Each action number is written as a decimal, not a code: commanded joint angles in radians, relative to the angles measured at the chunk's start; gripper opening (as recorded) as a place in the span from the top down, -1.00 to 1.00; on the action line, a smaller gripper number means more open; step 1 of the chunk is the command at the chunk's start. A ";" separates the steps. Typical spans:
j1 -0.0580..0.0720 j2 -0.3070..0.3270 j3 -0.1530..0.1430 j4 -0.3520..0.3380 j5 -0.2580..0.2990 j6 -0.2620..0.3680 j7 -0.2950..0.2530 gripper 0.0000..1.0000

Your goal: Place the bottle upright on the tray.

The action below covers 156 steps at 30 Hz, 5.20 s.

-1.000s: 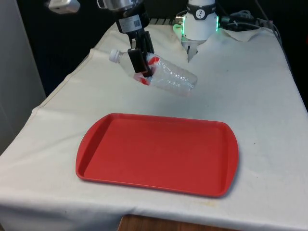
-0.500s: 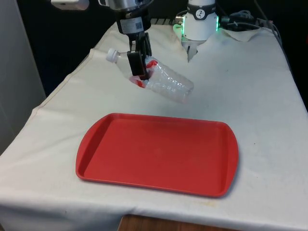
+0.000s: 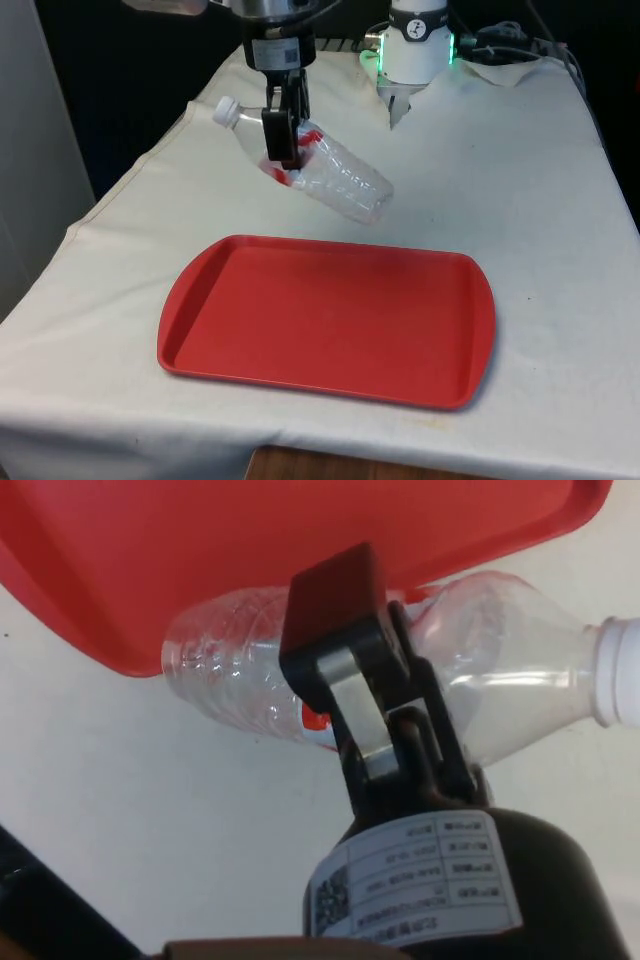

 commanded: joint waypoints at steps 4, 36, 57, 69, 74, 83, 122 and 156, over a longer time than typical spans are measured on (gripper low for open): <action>0.009 0.019 -0.002 0.031 -0.047 0.006 0.047 0.73; 0.034 0.093 0.023 0.098 -0.307 0.074 0.251 0.73; 0.049 0.163 0.027 0.180 -0.494 0.055 0.380 0.73; 0.055 0.191 0.033 0.209 -0.596 0.057 0.462 0.73; 0.059 0.204 0.038 0.219 -0.659 0.059 0.517 0.73; 0.064 0.215 0.052 0.222 -0.769 0.059 0.620 0.73; 0.074 0.301 0.180 0.317 -1.105 -0.120 0.881 0.73; 0.080 0.359 0.248 0.388 -1.208 -0.241 0.929 0.73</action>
